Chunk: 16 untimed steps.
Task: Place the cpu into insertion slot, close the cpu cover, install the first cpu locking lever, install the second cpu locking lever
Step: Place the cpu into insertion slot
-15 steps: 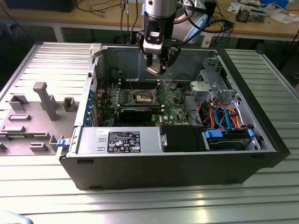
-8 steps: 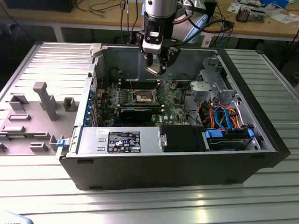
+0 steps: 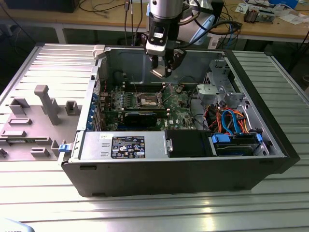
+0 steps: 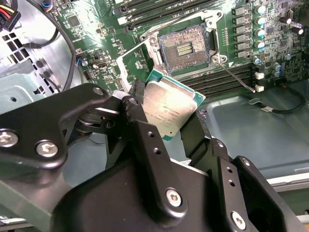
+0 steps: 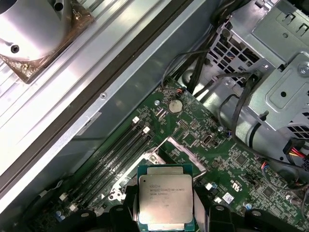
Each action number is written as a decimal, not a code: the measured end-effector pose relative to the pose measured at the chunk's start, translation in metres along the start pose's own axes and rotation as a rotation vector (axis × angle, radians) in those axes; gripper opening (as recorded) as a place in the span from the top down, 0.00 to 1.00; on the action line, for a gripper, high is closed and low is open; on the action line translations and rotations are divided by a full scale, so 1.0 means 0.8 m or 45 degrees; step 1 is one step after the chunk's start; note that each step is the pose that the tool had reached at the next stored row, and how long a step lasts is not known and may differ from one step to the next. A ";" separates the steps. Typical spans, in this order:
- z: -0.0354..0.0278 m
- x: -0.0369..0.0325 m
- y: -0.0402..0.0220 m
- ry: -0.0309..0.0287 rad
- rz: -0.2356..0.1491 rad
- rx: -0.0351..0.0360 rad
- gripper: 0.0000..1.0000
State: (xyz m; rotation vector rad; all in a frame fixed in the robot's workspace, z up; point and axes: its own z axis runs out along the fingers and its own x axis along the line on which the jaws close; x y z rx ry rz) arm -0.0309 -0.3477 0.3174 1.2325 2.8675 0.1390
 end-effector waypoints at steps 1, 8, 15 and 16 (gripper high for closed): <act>0.0000 0.0000 0.0000 -0.0003 0.003 -0.0001 0.45; 0.0002 0.0000 0.0000 -0.0035 0.039 -0.0008 0.45; 0.0004 0.0000 0.0000 -0.0062 0.070 -0.0013 0.45; 0.0004 0.0000 0.0000 -0.0066 0.074 -0.0015 0.45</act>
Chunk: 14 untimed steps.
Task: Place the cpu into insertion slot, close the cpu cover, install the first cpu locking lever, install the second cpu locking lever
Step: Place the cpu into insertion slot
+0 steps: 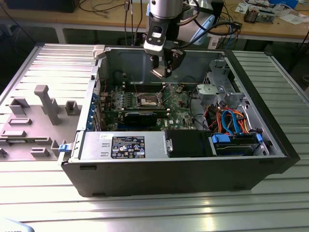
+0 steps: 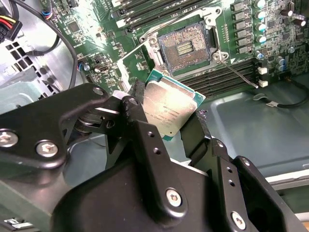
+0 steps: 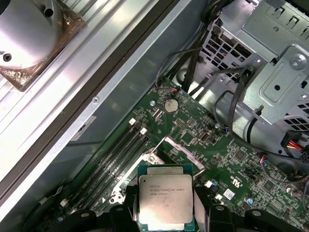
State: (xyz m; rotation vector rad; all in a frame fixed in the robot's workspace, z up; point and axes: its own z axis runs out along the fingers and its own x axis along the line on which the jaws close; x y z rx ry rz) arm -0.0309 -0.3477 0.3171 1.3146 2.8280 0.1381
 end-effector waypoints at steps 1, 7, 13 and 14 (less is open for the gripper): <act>0.0000 0.0000 0.0000 -0.0004 0.004 -0.0001 0.45; 0.0001 0.0000 0.0000 -0.0025 0.028 -0.0005 0.45; 0.0002 0.0000 0.0000 -0.0054 0.061 -0.0012 0.45; 0.0002 0.0000 0.0000 -0.0058 0.064 -0.0012 0.45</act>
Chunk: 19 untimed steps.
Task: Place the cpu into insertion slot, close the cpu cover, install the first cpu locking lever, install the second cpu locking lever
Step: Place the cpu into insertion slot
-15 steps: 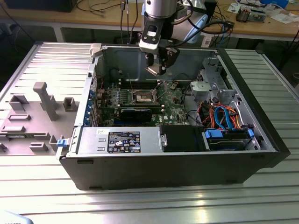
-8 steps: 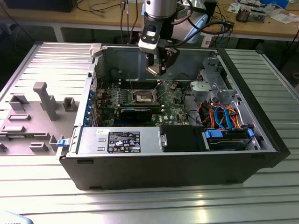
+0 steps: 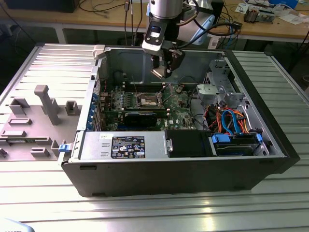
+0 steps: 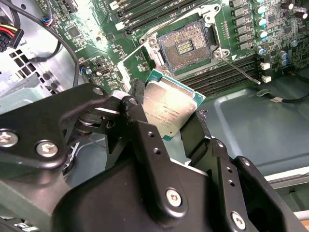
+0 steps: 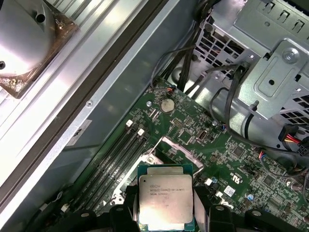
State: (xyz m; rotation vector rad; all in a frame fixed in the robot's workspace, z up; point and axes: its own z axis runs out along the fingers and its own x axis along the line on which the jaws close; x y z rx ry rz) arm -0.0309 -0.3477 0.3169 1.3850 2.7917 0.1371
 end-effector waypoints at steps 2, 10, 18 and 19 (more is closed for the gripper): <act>0.0000 0.0000 0.0000 -0.0008 0.010 -0.0001 0.45; 0.0001 0.0000 0.0000 -0.0044 0.050 -0.0010 0.45; 0.0001 0.0000 0.0000 -0.0080 0.090 -0.0017 0.45; 0.0001 0.0000 0.0000 -0.0084 0.094 -0.0018 0.45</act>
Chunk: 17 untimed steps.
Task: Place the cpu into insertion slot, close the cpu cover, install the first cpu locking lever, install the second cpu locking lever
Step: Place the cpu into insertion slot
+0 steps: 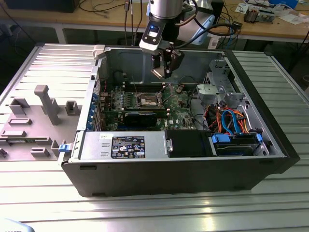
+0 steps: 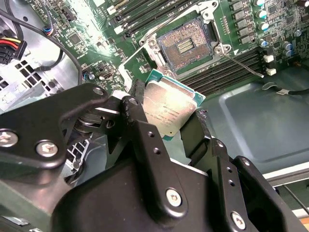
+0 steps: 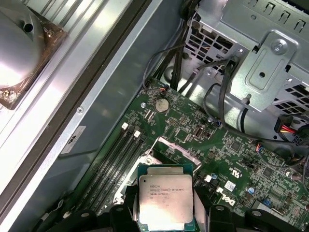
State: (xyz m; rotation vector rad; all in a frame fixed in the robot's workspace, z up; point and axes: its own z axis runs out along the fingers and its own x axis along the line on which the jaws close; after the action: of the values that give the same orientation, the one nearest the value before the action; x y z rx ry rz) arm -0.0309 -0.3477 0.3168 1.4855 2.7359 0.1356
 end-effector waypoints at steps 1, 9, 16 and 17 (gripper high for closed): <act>0.0000 0.0000 0.0000 -0.0003 0.004 0.0000 0.45; 0.0001 0.0000 0.0000 -0.0043 0.049 -0.0010 0.45; 0.0001 0.0000 0.0000 -0.0071 0.079 -0.0016 0.45; 0.0001 0.0000 0.0000 -0.0073 0.083 -0.0016 0.45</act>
State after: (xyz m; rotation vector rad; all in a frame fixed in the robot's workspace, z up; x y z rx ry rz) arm -0.0309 -0.3477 0.3167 1.5724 2.6837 0.1341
